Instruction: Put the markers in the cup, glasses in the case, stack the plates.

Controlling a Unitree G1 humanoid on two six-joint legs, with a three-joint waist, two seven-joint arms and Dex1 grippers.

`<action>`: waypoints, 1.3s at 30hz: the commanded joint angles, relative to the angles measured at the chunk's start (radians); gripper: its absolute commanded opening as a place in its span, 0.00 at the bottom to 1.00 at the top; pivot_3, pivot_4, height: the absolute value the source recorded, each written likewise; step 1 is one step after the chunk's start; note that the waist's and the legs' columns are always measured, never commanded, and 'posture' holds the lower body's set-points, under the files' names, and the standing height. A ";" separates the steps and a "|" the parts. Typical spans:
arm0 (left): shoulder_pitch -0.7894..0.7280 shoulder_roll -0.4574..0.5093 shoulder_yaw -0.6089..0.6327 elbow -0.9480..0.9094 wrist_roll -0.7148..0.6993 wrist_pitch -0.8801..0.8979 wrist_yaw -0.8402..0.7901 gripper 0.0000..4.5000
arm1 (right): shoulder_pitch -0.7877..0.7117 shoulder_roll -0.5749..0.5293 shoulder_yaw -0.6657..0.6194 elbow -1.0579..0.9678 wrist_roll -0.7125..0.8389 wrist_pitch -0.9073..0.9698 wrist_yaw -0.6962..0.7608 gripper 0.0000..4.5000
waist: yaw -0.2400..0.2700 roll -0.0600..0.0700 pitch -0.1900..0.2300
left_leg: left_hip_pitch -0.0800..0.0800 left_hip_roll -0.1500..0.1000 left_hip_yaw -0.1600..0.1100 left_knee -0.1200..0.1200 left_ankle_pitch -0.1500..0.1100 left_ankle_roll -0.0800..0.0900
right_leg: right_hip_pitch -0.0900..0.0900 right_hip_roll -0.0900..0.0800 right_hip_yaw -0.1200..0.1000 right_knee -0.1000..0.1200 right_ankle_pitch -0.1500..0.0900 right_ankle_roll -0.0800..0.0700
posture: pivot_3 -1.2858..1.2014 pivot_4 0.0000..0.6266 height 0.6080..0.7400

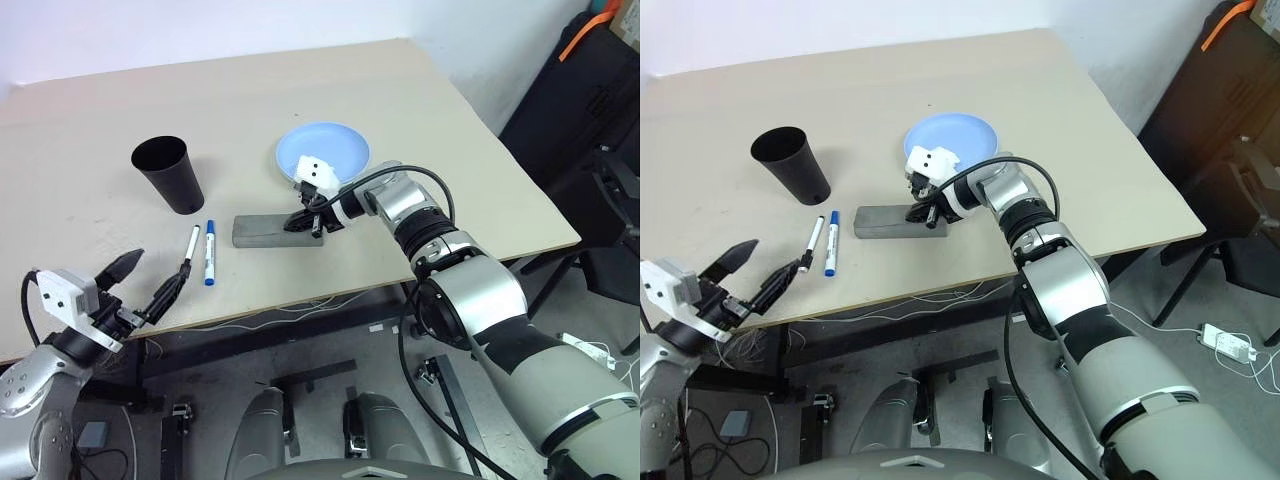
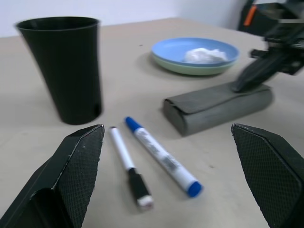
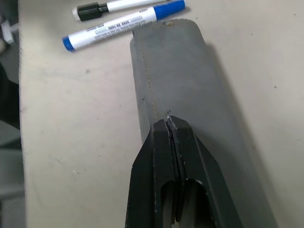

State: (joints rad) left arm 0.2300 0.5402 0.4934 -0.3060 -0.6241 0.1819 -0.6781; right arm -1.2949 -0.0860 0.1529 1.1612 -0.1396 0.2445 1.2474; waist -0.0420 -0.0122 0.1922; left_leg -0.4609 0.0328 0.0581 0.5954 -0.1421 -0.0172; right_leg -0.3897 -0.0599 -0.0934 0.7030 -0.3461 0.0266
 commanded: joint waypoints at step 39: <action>-0.566 0.125 -0.210 0.098 0.128 0.857 0.448 1.00 | 0.265 -0.288 -0.158 -0.818 0.516 0.363 0.001 0.00 | 0.029 -0.003 0.001 | 0.000 -0.001 0.001 0.001 0.000 0.001 | 0.001 0.000 0.000 -0.001 0.002 0.003 | 0.52 0.24 0.83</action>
State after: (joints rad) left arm -0.3138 0.6511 0.2861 -0.1975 -0.5086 1.0181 -0.2343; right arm -1.0213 -0.3647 0.0229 0.3887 0.3438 0.6188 1.2448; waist -0.0133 -0.0153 0.1937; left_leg -0.4610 0.0320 0.0590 0.5963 -0.1420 -0.0165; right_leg -0.3887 -0.0599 -0.0931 0.7016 -0.3439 0.0293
